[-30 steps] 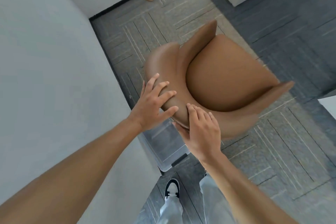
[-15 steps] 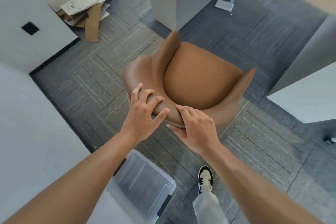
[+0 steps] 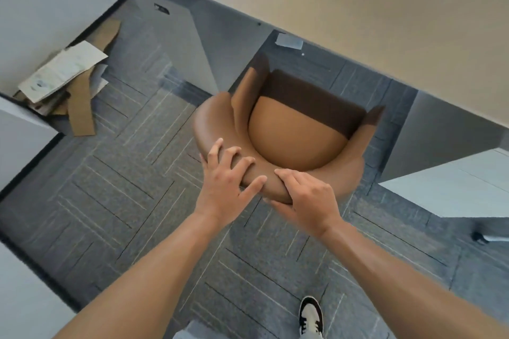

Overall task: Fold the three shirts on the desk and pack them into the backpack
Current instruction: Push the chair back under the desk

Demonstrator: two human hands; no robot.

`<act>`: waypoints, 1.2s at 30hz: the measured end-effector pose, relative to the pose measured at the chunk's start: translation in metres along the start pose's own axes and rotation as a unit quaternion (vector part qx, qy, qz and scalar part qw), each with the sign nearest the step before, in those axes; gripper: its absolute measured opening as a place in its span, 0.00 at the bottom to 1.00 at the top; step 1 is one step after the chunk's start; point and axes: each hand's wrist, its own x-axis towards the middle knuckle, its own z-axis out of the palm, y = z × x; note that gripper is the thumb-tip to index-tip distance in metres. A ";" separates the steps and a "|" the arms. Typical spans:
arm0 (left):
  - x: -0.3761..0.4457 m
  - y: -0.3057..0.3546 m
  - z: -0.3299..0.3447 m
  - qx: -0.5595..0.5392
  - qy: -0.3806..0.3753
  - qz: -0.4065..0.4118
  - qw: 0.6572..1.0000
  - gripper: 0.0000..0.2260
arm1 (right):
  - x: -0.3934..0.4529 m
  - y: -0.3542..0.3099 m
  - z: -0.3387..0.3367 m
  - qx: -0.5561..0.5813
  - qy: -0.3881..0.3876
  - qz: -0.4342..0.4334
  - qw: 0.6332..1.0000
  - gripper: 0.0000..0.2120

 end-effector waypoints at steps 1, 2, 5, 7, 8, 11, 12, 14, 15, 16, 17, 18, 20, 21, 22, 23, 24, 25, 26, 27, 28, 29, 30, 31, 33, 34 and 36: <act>0.021 0.003 0.002 -0.003 -0.004 0.001 1.000 0.26 | 0.014 0.014 -0.002 -0.003 0.003 0.000 1.000 0.30; 0.040 0.005 0.003 -0.005 -0.009 0.002 1.000 0.26 | 0.028 0.026 -0.004 -0.006 0.006 0.001 1.000 0.30; 0.096 0.010 0.007 -0.010 -0.017 0.008 1.000 0.26 | 0.067 0.060 -0.010 -0.007 0.022 0.013 1.000 0.29; 0.132 0.013 0.009 -0.016 -0.019 0.015 1.000 0.26 | 0.094 0.081 -0.014 -0.012 0.026 0.030 0.999 0.29; 0.150 0.014 0.010 -0.013 -0.025 0.019 0.999 0.25 | 0.108 0.091 -0.018 -0.015 0.021 0.042 0.999 0.30; 0.200 0.017 0.007 0.001 -0.063 0.034 0.997 0.26 | 0.145 0.113 -0.031 -0.023 -0.023 0.090 0.995 0.31; 0.215 0.017 0.005 0.010 -0.080 0.039 0.996 0.26 | 0.155 0.116 -0.035 -0.022 -0.035 0.114 0.993 0.32; 0.244 0.017 0.001 0.033 -0.110 0.047 0.992 0.27 | 0.168 0.116 -0.040 -0.023 -0.029 0.173 0.984 0.35; 0.258 0.017 -0.001 0.037 -0.123 0.048 0.991 0.27 | 0.172 0.113 -0.040 -0.018 -0.009 0.204 0.979 0.34; 0.271 0.018 -0.003 0.034 -0.140 0.054 0.988 0.27 | 0.175 0.109 -0.040 0.002 0.016 0.239 0.971 0.32; 0.283 0.017 -0.004 0.035 -0.153 0.068 0.985 0.26 | 0.179 0.104 -0.040 0.039 0.042 0.281 0.958 0.29; 0.292 0.015 -0.005 0.043 -0.156 0.091 0.983 0.26 | 0.185 0.099 -0.038 0.085 0.072 0.328 0.938 0.27; 0.307 0.009 -0.006 0.058 -0.138 0.121 0.981 0.26 | 0.205 0.092 -0.034 0.149 0.155 0.424 0.880 0.28; 0.316 0.007 -0.006 0.055 -0.121 0.115 0.984 0.25 | 0.220 0.091 -0.032 0.153 0.196 0.465 0.850 0.30; 0.323 0.005 -0.004 0.050 -0.105 0.100 0.988 0.25 | 0.234 0.092 -0.030 0.139 0.222 0.498 0.827 0.31; 0.328 0.005 -0.002 0.049 -0.089 0.088 0.991 0.25 | 0.245 0.092 -0.027 0.111 0.230 0.526 0.812 0.31; 0.330 0.006 0.001 0.052 -0.074 0.084 0.992 0.24 | 0.253 0.092 -0.023 0.076 0.228 0.545 0.803 0.32; 0.330 0.006 0.004 0.054 -0.063 0.086 0.993 0.24 | 0.258 0.093 -0.020 0.044 0.226 0.558 0.797 0.32; 0.330 0.006 0.006 0.055 -0.058 0.093 0.993 0.24 | 0.261 0.093 -0.017 0.024 0.231 0.563 0.793 0.32; 0.334 0.006 0.008 0.055 -0.057 0.099 0.992 0.24 | 0.264 0.096 -0.015 0.014 0.243 0.562 0.790 0.31; 0.340 0.006 0.010 0.055 -0.059 0.102 0.991 0.25 | 0.266 0.100 -0.014 0.009 0.253 0.559 0.790 0.31; 0.347 0.007 0.012 0.056 -0.061 0.101 0.991 0.25 | 0.269 0.106 -0.014 0.006 0.259 0.554 0.792 0.31; 0.356 0.009 0.014 0.058 -0.061 0.099 0.991 0.25 | 0.274 0.113 -0.016 0.001 0.261 0.550 0.793 0.32; 0.364 0.013 0.017 0.062 -0.059 0.097 0.992 0.25 | 0.278 0.121 -0.018 -0.003 0.262 0.547 0.795 0.32; 0.374 0.022 0.022 0.069 -0.052 0.091 0.992 0.25 | 0.285 0.137 -0.022 -0.006 0.267 0.536 0.801 0.31; 0.376 0.025 0.024 0.073 -0.051 0.085 0.992 0.25 | 0.287 0.143 -0.022 -0.006 0.269 0.527 0.806 0.31; 0.377 0.029 0.026 0.084 -0.057 0.075 0.992 0.25 | 0.287 0.149 -0.022 -0.009 0.270 0.519 0.811 0.30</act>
